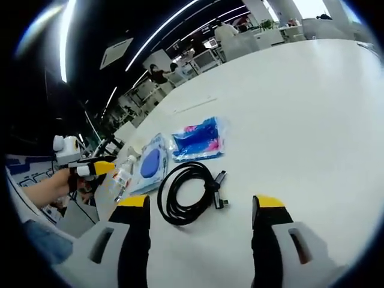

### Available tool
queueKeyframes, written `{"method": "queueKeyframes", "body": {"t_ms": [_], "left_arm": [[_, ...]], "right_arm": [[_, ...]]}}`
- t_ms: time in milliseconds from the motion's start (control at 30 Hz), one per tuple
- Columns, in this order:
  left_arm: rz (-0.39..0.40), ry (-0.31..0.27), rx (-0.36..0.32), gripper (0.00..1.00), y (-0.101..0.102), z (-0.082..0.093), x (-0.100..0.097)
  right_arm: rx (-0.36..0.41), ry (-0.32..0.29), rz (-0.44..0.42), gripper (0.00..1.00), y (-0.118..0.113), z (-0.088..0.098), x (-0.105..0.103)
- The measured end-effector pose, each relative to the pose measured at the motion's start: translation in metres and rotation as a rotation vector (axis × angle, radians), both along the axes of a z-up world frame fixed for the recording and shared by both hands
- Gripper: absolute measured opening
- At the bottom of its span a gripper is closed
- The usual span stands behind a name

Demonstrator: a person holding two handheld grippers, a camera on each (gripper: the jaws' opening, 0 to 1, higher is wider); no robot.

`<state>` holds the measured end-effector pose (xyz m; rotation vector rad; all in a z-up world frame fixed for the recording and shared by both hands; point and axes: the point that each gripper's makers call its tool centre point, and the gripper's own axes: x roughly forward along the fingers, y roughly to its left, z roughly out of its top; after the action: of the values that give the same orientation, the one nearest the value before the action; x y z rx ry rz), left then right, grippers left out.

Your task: Arrange the tabletop items into an orderly group along one side of the table until the central work area is clear of visible clutter.

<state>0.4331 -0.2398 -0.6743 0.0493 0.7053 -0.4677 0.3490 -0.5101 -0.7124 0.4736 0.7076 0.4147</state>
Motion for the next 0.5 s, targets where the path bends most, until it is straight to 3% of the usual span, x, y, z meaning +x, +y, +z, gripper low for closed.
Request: {"method": "queueKeyframes", "body": {"t_ms": [300, 500], "left_arm": [[0.007, 0.006, 0.031, 0.96, 0.020, 0.000, 0.010], [-0.026, 0.039, 0.078, 0.93, 0.031, -0.005, 0.013]], "right_arm": [[0.034, -0.001, -0.012, 0.68, 0.000, 0.007, -0.002], [0.040, -0.002, -0.012, 0.68, 0.001, 0.010, -0.003]]}}
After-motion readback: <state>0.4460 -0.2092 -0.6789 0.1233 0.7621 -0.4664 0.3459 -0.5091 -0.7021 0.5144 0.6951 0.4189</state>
